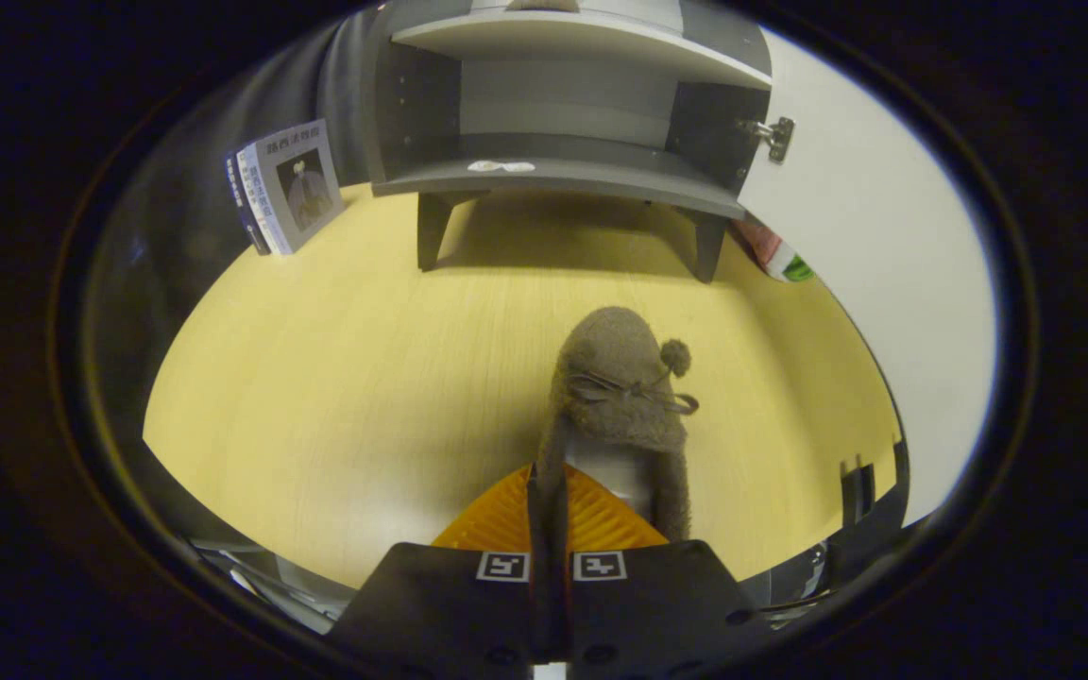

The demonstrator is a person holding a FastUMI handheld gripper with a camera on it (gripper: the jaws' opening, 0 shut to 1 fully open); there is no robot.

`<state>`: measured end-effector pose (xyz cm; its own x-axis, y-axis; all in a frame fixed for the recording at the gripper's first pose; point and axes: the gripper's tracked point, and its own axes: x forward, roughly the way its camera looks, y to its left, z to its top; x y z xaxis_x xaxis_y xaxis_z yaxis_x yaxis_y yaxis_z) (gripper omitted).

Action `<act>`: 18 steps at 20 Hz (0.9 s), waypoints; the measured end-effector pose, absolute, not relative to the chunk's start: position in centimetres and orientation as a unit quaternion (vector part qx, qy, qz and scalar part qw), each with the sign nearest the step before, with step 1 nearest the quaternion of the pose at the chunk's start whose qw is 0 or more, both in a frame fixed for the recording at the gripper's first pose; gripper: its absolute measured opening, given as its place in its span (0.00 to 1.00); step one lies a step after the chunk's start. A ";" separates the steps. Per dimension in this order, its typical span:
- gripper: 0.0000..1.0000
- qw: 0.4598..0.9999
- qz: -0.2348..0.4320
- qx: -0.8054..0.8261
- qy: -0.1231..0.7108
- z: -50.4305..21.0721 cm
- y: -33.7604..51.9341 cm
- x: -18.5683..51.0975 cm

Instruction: Open the shoe cabinet door, grab the shoes and put them into the shoe cabinet, then close the shoe cabinet door.

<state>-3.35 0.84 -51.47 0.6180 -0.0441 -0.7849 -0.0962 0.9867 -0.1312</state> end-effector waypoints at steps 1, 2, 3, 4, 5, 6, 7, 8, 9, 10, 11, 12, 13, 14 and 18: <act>0.03 0.898 0.017 -0.080 0.432 -50.7 0.7 -3.0; 0.03 0.901 0.019 -0.079 0.426 -49.8 0.8 -2.7; 0.03 0.904 0.022 -0.079 0.419 -48.7 0.8 -2.4; 0.03 0.908 0.023 -0.082 0.411 -47.4 0.6 -1.9; 0.03 0.912 0.023 -0.082 0.402 -46.0 0.3 -1.4; 0.03 0.916 0.024 -0.082 0.392 -44.3 0.2 -0.8; 0.03 0.921 0.025 -0.080 0.380 -42.4 -0.1 -0.1; 0.03 0.925 0.025 -0.080 0.369 -40.4 -0.3 0.5; 0.02 0.930 0.026 -0.082 0.357 -38.2 -0.5 1.1; 0.03 0.936 0.028 -0.083 0.341 -35.8 -0.7 1.8; 0.03 0.941 0.031 -0.084 0.325 -33.5 -0.8 2.5; 0.03 0.947 0.032 -0.086 0.309 -30.9 -1.0 3.2; 0.02 0.951 0.033 -0.088 0.295 -28.8 -1.0 4.0; 0.03 0.955 0.033 -0.088 0.280 -26.7 -1.1 4.9; 0.02 0.967 0.029 -0.102 0.233 -20.4 -1.0 10.0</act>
